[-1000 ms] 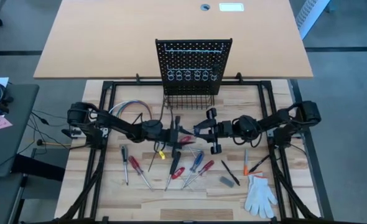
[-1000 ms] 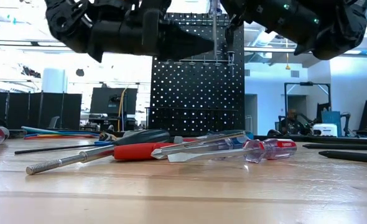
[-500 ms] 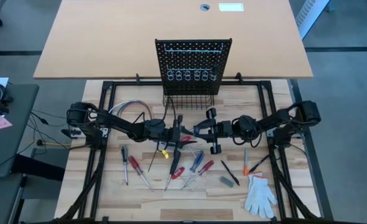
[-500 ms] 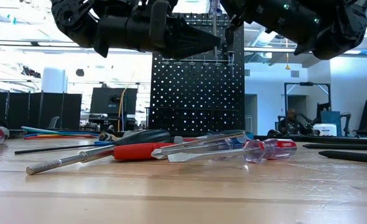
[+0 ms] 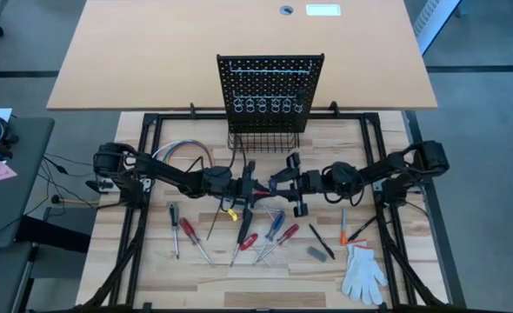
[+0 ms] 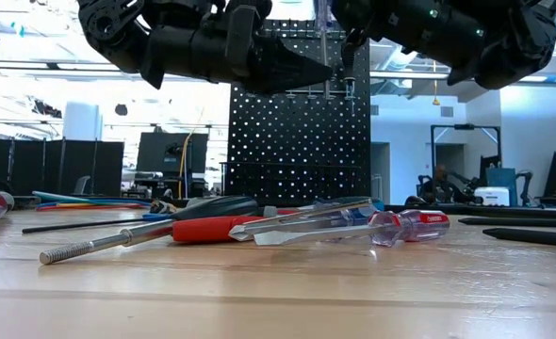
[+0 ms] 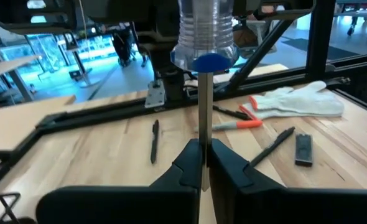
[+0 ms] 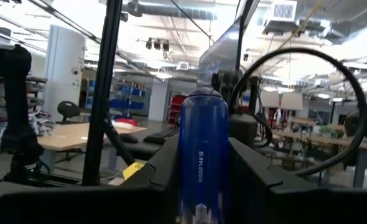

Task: Hang tools onto peg board
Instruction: Hang the top blue transparent screwdriver on the black peg board

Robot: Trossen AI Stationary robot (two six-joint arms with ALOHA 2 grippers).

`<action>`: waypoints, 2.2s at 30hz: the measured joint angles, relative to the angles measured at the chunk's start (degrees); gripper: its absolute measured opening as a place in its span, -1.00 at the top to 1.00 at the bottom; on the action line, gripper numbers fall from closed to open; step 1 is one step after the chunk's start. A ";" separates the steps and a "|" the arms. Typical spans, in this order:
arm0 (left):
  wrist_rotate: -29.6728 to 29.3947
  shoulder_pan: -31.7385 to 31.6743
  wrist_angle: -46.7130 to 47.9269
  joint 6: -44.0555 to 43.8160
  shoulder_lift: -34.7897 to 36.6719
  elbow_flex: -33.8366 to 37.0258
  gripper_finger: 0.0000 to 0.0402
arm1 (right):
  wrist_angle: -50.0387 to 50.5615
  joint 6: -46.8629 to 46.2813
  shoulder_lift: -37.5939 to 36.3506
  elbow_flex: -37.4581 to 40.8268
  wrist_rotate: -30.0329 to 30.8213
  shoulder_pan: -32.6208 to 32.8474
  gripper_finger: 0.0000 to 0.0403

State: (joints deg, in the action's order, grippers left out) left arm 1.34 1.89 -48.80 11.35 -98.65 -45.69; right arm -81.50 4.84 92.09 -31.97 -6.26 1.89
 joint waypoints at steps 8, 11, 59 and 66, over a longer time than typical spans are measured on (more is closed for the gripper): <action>0.16 -0.28 0.51 -0.56 0.04 0.00 0.99 | 2.64 -3.81 -1.32 0.41 0.18 -0.15 -0.13; 0.10 -1.03 1.57 -1.20 0.07 0.00 0.99 | 7.69 -3.82 -4.95 1.31 0.55 -0.15 -0.19; 3.10 -32.48 49.87 -0.14 24.27 -27.51 1.00 | 35.36 5.08 -19.65 1.69 29.33 7.80 -0.18; 8.95 -40.21 50.39 -4.38 19.01 -29.37 1.00 | 36.08 5.08 -19.65 1.70 29.33 7.87 -0.18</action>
State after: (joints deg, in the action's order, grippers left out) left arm 10.30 -38.31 1.58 6.97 -79.64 -75.07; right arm -45.42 9.91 72.44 -30.27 23.07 9.76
